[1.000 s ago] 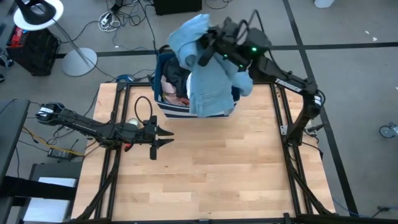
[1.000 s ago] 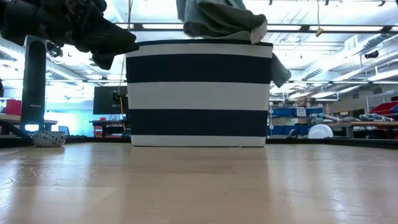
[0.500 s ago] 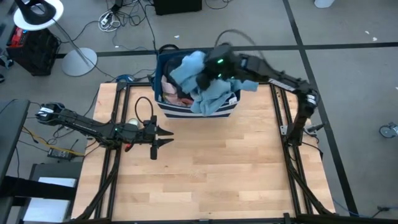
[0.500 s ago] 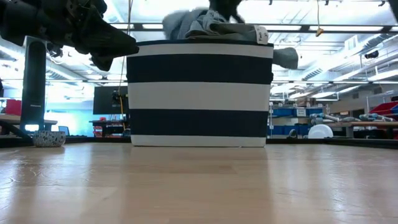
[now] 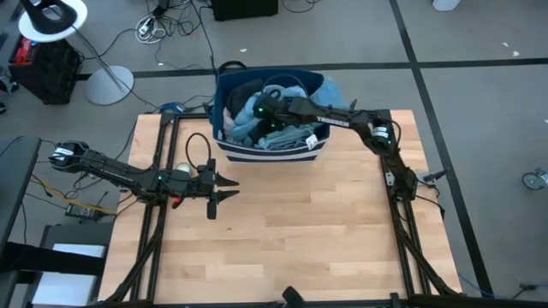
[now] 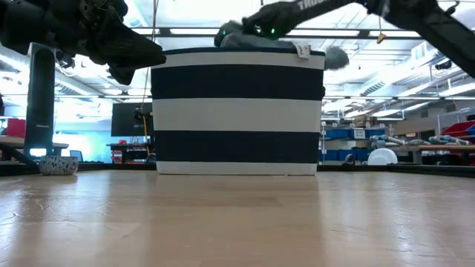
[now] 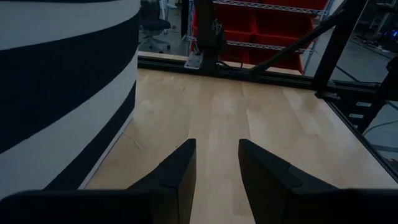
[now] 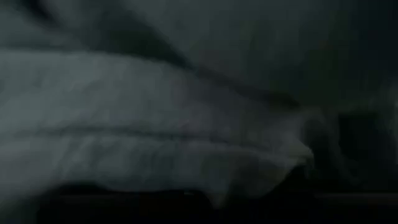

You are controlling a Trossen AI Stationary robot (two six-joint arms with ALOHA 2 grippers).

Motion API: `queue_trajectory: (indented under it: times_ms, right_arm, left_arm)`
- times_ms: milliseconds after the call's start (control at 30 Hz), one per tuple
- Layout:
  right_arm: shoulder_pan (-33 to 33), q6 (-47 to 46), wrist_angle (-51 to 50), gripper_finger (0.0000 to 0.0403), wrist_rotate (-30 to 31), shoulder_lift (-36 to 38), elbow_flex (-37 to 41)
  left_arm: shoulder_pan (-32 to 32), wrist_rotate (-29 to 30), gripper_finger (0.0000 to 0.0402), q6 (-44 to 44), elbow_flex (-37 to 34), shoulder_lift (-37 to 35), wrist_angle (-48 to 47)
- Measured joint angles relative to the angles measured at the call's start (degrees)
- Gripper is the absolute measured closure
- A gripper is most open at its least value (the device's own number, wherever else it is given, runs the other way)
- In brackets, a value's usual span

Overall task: Sort clothes
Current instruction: Put the blue pants into the blue laundry organizer

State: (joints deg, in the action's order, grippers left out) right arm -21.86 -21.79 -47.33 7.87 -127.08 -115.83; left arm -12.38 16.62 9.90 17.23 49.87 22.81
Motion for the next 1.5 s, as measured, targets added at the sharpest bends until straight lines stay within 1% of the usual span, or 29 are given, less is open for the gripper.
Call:
queue_trajectory:
  times_ms: [167, 300, 433, 533, 700, 833, 967, 1067, 1233, 1267, 1400, 1500]
  right_arm:
    - [-0.4, -2.3, 2.8, 0.0355, -3.0, -3.8, -0.1]
    - [-0.4, -1.5, 3.9, 0.0327, -3.6, -3.1, 0.2]
    - [-0.4, 0.2, 3.7, 0.0286, -4.7, 0.9, 0.7]
    - [-0.4, 1.4, 2.9, 0.0258, -4.8, 5.2, 0.8]
    - [-0.4, 3.1, 2.4, 0.023, -4.6, 12.9, 0.8]
    - [-0.4, 5.5, 2.3, 0.0223, -3.9, 18.0, 0.8]
    - [-0.4, 6.7, 0.6, 0.0225, -0.6, 22.0, 0.6]
    - [-0.4, 7.1, -1.1, 0.0225, 1.9, 23.6, 0.6]
    - [-0.5, 8.2, -2.0, 0.022, 4.0, 24.8, 0.5]
    - [-0.5, 7.6, -2.0, 0.022, 3.5, 24.8, 0.5]
    - [-1.3, 7.1, -0.9, 0.0218, -4.5, 24.7, 0.5]
    - [-2.0, 7.3, -2.3, 0.0219, -4.7, 24.9, 0.5]
  left_arm:
    - [0.0, 0.0, 0.0275, 0.0, 0.0, 0.0, 0.0]
    - [0.0, 0.0, 0.0275, 0.0, 0.0, 0.0, 0.0]
    - [0.0, -0.1, 0.0275, 0.0, 0.0, 0.0, 0.0]
    - [0.0, -0.2, 0.0275, 0.0, 0.0, 0.0, 0.0]
    - [0.0, -0.2, 0.0275, 0.8, 0.0, 0.0, 0.0]
    - [0.0, -0.2, 0.0275, 0.8, 0.0, 0.0, 0.0]
    - [0.0, -0.2, 0.0275, 0.8, 0.0, 0.0, 0.0]
    - [0.0, -0.2, 0.0275, 0.8, 0.0, 0.0, 0.0]
    - [0.0, -0.2, 0.0275, 0.8, 0.0, 0.0, 0.0]
    - [0.0, -0.2, 0.0275, 0.8, 0.0, 0.0, 0.0]
    - [0.0, -0.2, 0.0275, 0.8, 0.0, 0.0, 0.0]
    - [0.0, -0.2, 0.0275, 0.8, 0.0, 0.0, -0.2]
